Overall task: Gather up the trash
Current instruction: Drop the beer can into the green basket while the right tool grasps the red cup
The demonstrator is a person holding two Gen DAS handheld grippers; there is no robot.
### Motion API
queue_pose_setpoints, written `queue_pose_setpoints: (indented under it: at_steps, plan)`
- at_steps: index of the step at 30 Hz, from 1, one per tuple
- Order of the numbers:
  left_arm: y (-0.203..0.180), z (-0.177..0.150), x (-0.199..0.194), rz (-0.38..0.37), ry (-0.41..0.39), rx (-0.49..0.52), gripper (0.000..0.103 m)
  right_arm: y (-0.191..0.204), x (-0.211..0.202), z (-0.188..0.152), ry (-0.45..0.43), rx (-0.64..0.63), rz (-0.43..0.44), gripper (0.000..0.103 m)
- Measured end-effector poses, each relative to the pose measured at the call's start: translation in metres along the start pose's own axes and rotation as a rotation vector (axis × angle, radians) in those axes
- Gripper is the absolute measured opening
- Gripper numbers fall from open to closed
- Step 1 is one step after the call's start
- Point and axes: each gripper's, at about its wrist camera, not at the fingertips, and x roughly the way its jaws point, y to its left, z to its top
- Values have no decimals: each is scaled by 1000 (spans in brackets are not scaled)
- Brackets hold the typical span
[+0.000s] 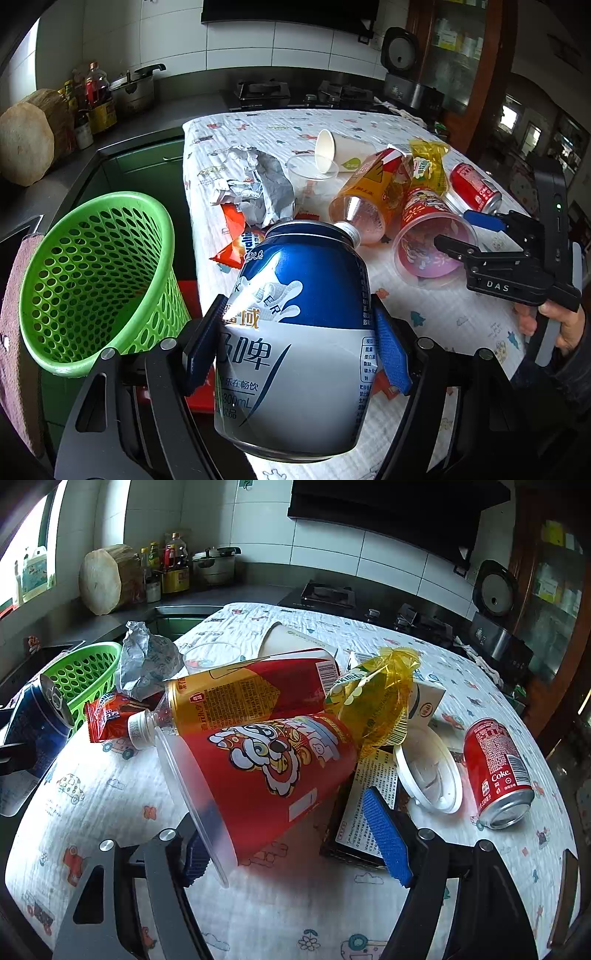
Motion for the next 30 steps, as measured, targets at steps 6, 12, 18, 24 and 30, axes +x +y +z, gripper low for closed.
queue_pose_setpoints:
  at_steps: [6, 12, 18, 24, 30]
  plan:
    - [-2, 2, 2, -3, 0, 4, 73, -12, -11, -10, 15, -10, 19, 78]
    - [-7, 3, 4, -19, -1, 13, 73, -30, -22, -17, 16, -16, -23, 82]
    - [-14, 3, 4, -38, -6, 25, 73, -54, -35, -24, 34, -46, -79, 84]
    - [-13, 5, 2, -38, -15, 27, 73, -70, -52, -29, 75, -70, -58, 84]
    - [-3, 7, -2, -31, -25, 26, 73, -69, -72, -15, 132, -13, 115, 84]
